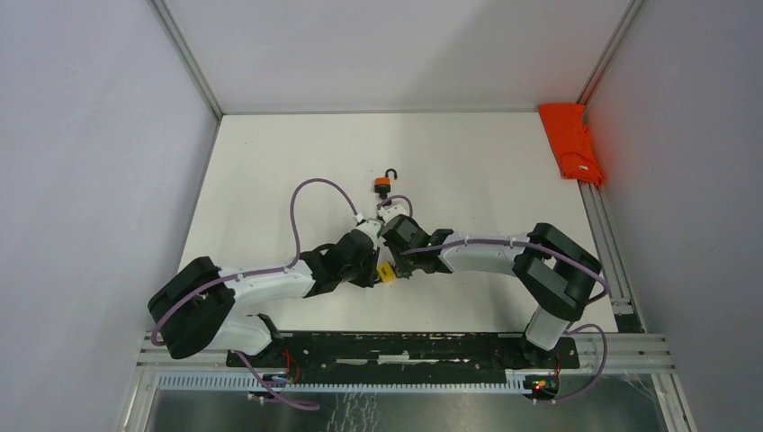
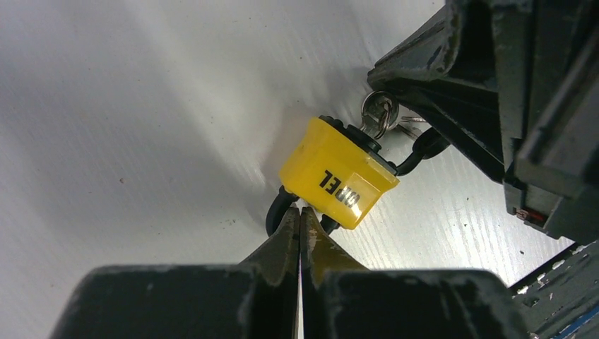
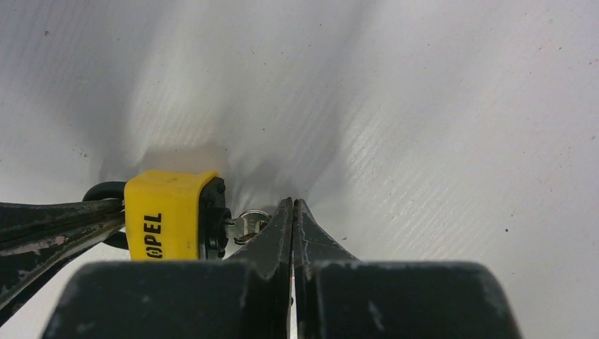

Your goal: Unlock with the key

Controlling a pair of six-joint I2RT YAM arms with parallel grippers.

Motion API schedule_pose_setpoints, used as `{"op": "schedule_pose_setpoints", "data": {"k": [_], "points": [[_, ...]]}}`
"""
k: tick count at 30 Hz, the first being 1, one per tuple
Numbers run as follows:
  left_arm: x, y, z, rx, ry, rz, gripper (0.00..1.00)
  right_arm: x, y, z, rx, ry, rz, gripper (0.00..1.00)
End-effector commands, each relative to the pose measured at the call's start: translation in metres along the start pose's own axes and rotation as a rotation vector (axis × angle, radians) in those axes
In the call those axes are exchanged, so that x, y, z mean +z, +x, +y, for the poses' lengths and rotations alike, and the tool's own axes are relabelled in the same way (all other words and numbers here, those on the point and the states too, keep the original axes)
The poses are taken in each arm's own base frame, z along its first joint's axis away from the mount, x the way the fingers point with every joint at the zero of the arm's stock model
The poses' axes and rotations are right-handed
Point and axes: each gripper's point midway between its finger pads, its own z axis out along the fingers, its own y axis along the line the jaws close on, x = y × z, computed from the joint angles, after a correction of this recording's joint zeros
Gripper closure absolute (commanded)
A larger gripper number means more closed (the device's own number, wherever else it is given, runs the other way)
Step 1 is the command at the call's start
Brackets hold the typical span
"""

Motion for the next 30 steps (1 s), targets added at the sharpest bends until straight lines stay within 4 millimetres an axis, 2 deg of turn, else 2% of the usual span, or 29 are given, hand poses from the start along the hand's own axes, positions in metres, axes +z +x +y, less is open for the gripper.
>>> {"op": "schedule_pose_setpoints", "data": {"k": [1,17,26,30], "points": [[0.006,-0.019,-0.032,0.034,0.133,-0.065,0.98,-0.018,0.068,0.077,-0.338,-0.288,0.147,1.00],[0.001,-0.028,-0.032,0.036,0.134,-0.101,0.98,-0.035,0.076,0.141,-0.422,-0.439,0.166,1.00],[-0.004,-0.030,-0.027,0.032,0.118,-0.127,0.98,-0.045,0.076,0.163,-0.445,-0.509,0.154,1.00],[-0.003,-0.030,-0.029,0.024,0.126,-0.125,0.98,-0.049,0.079,0.165,-0.460,-0.511,0.161,1.00]]}}
